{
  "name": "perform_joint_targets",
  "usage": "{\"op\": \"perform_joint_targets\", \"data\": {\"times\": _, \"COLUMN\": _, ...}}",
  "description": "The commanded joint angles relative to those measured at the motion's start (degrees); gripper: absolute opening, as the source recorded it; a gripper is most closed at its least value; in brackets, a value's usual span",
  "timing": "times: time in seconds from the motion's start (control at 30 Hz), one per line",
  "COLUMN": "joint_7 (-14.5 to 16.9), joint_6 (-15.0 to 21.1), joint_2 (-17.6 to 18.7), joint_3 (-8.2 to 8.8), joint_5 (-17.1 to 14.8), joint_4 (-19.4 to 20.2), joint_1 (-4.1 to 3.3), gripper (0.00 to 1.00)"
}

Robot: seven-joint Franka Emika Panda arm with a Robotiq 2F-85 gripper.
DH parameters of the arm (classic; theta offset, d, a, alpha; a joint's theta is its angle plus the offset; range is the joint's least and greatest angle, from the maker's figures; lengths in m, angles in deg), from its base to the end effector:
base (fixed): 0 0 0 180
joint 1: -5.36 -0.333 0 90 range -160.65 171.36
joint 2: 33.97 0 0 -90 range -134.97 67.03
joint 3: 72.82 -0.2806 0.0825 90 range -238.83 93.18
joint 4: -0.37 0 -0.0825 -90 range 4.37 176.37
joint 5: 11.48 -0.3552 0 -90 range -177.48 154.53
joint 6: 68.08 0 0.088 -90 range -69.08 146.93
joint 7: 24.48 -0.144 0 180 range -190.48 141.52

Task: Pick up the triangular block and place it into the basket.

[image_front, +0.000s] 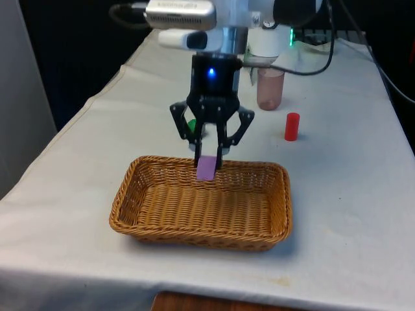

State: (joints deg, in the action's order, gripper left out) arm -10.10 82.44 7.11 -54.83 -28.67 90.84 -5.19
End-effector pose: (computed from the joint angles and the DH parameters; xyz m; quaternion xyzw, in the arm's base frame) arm 0.6974 -0.0625 0.2285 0.9826 -0.0009 0.1830 0.0327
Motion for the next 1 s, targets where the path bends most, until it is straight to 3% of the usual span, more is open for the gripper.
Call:
{"op": "perform_joint_targets", "data": {"times": 0.0, "joint_7": 0.34, "joint_6": 0.97, "joint_2": 0.97, "joint_3": -0.57, "joint_5": -0.63, "joint_4": -0.4, "joint_1": 0.4, "gripper": 0.33}}
{"op": "perform_joint_targets", "data": {"times": 0.17, "joint_7": 0.0, "joint_6": 1.66, "joint_2": 2.35, "joint_3": -0.06, "joint_5": -0.52, "joint_4": -0.34, "joint_1": 0.0, "gripper": 0.33}}
{"op": "perform_joint_targets", "data": {"times": 0.2, "joint_7": 0.4, "joint_6": 2.58, "joint_2": 2.92, "joint_3": -0.57, "joint_5": -0.97, "joint_4": -0.23, "joint_1": 0.29, "gripper": 0.33}}
{"op": "perform_joint_targets", "data": {"times": 0.4, "joint_7": 0.34, "joint_6": 4.01, "joint_2": 4.98, "joint_3": -0.74, "joint_5": -1.2, "joint_4": -0.06, "joint_1": 0.29, "gripper": 0.33}}
{"op": "perform_joint_targets", "data": {"times": 0.43, "joint_7": 0.0, "joint_6": 3.21, "joint_2": 4.87, "joint_3": -0.17, "joint_5": -0.74, "joint_4": -0.17, "joint_1": 0.0, "gripper": 0.33}}
{"op": "perform_joint_targets", "data": {"times": 0.5, "joint_7": 0.34, "joint_6": 4.35, "joint_2": 5.5, "joint_3": -0.8, "joint_5": -1.32, "joint_4": -0.17, "joint_1": 0.34, "gripper": 0.33}}
{"op": "perform_joint_targets", "data": {"times": 0.67, "joint_7": -0.11, "joint_6": 4.3, "joint_2": 5.96, "joint_3": -0.23, "joint_5": -1.15, "joint_4": -0.34, "joint_1": -0.17, "gripper": 0.34}}
{"op": "perform_joint_targets", "data": {"times": 0.7, "joint_7": 0.06, "joint_6": 4.58, "joint_2": 5.96, "joint_3": -0.63, "joint_5": -1.43, "joint_4": -0.46, "joint_1": 0.0, "gripper": 0.34}}
{"op": "perform_joint_targets", "data": {"times": 0.87, "joint_7": -0.06, "joint_6": 4.58, "joint_2": 6.02, "joint_3": -0.57, "joint_5": -1.38, "joint_4": -0.52, "joint_1": -0.17, "gripper": 0.54}}
{"op": "perform_joint_targets", "data": {"times": 0.93, "joint_7": -0.17, "joint_6": 4.3, "joint_2": 5.96, "joint_3": -0.23, "joint_5": -1.15, "joint_4": -0.46, "joint_1": -0.34, "gripper": 0.7}}
{"op": "perform_joint_targets", "data": {"times": 0.97, "joint_7": -0.11, "joint_6": 4.58, "joint_2": 6.02, "joint_3": -0.52, "joint_5": -1.38, "joint_4": -0.52, "joint_1": -0.17, "gripper": 0.7}}
